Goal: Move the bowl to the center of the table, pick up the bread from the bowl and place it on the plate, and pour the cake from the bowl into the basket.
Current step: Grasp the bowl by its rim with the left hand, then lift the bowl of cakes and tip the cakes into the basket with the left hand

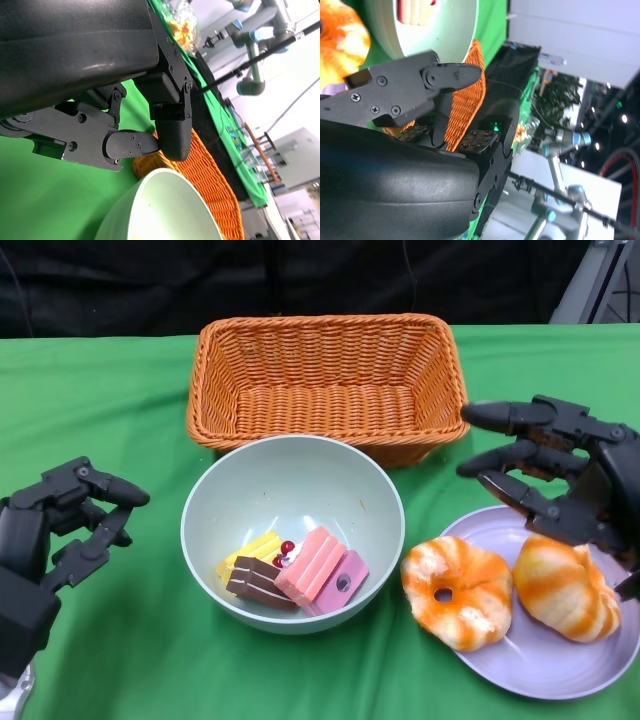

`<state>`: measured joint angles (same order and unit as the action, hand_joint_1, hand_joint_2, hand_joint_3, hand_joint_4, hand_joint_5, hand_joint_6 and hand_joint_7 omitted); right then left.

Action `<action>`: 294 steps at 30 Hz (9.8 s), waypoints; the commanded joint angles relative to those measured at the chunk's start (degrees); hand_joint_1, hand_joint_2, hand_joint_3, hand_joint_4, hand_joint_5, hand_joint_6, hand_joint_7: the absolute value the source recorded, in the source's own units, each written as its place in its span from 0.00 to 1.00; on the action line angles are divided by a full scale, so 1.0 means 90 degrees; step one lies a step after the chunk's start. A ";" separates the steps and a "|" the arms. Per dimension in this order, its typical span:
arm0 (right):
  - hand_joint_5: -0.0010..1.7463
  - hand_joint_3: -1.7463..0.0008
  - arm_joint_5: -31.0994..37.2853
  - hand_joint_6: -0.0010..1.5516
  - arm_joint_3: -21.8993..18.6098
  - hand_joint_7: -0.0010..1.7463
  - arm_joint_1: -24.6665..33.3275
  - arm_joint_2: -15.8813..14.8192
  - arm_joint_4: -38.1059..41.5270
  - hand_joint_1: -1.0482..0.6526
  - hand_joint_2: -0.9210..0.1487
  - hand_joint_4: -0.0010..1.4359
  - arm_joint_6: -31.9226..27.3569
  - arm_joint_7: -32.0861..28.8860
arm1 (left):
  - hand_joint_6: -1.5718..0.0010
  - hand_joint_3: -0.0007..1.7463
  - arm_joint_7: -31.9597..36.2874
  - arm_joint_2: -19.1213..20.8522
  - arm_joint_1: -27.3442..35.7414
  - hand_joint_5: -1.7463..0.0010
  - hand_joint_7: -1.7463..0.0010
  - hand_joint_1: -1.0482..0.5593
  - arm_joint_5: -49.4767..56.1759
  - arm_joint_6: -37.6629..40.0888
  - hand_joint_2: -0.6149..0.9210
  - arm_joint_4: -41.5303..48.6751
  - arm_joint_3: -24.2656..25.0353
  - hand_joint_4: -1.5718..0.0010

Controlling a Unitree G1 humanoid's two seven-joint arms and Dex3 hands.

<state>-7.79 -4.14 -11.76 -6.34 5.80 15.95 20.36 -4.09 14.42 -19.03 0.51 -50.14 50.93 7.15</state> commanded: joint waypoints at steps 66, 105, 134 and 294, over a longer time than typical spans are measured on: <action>0.92 0.52 -0.0103 0.38 0.0281 0.73 0.0682 0.0250 -0.0927 0.62 0.26 0.42 -0.0934 -0.0662 | 0.58 0.01 0.7620 0.2400 -0.3752 0.97 0.99 0.32 0.8418 -0.1549 0.96 0.1509 -0.7343 0.54; 0.87 0.54 -0.0120 0.41 0.0732 0.67 0.0960 0.0511 -0.1277 0.59 0.27 0.44 -0.0926 -0.0776 | 0.49 0.02 0.2866 0.1972 -0.3841 0.97 0.99 0.31 0.6432 -0.1924 1.00 0.1694 -0.6049 0.38; 0.89 0.62 0.0006 0.41 0.0629 0.70 0.1010 0.0710 -0.1143 0.54 0.21 0.45 -0.0478 -0.1167 | 0.67 0.10 0.0941 0.1498 -0.3902 1.00 1.00 0.22 0.5907 -0.1175 1.00 0.1924 -0.5891 0.71; 0.94 0.87 0.0859 0.46 0.1567 0.68 0.1143 0.0801 -0.0029 0.54 0.03 0.51 0.0536 -0.0583 | 0.56 0.58 -0.2001 -0.2148 -0.5754 0.00 0.10 0.54 -0.1373 0.4634 0.78 0.2272 0.0829 0.50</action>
<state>0.06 9.92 -1.23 1.36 4.91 20.51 15.43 -21.72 -4.89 -68.18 -10.16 -9.48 71.83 13.57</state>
